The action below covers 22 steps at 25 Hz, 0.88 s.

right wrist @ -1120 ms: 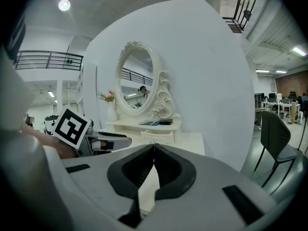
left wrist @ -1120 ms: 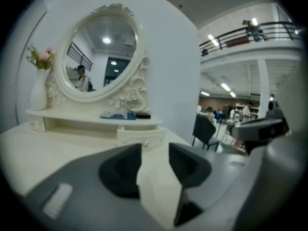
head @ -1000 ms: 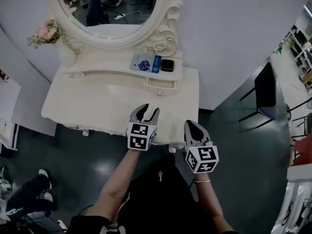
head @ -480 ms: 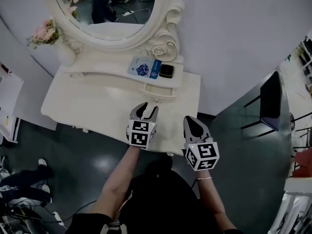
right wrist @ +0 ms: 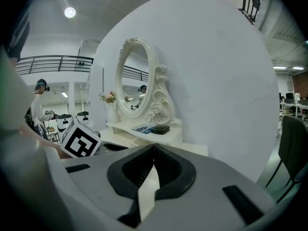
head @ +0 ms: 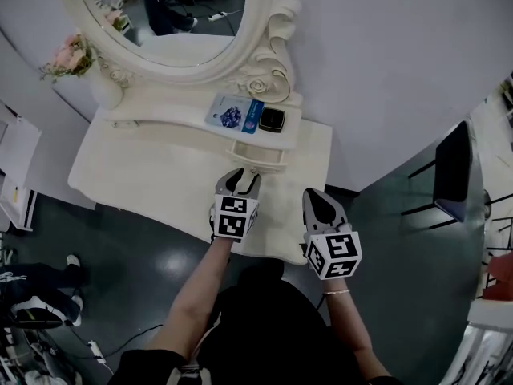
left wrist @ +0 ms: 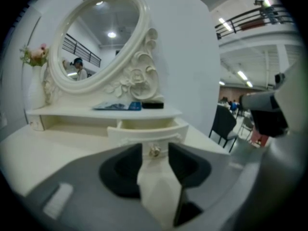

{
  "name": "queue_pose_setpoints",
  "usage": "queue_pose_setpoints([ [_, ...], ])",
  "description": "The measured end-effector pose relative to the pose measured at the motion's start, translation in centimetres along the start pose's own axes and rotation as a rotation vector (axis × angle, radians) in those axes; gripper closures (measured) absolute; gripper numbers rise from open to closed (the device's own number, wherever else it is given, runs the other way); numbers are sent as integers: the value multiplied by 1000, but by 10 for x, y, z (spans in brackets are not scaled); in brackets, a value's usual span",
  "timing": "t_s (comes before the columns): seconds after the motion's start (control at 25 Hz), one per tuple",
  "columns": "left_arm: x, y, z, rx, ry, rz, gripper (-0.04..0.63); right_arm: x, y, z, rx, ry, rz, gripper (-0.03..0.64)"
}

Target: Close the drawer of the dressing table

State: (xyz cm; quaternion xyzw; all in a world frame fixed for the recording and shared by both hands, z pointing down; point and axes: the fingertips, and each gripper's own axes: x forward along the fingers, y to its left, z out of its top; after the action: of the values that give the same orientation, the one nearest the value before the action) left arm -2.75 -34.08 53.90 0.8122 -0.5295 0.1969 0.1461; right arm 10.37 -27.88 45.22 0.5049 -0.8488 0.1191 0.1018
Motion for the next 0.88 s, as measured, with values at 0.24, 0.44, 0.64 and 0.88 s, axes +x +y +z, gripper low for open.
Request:
queue_pose_setpoints([
  [0.24,11,1,-3,-10,19,21,443,3,-9,-1,4,8,5,612],
  [0.44,18,2,-3,-19,26,19,454,5,-11,-3,3,18,9,612],
  [0.64,23,2,-3,-25,28,20,480,7,-13,-5,4,23,9,612],
  [0.88,27,1,-1,-36,26,26,483,7,-20,-4,6,25,0,612],
])
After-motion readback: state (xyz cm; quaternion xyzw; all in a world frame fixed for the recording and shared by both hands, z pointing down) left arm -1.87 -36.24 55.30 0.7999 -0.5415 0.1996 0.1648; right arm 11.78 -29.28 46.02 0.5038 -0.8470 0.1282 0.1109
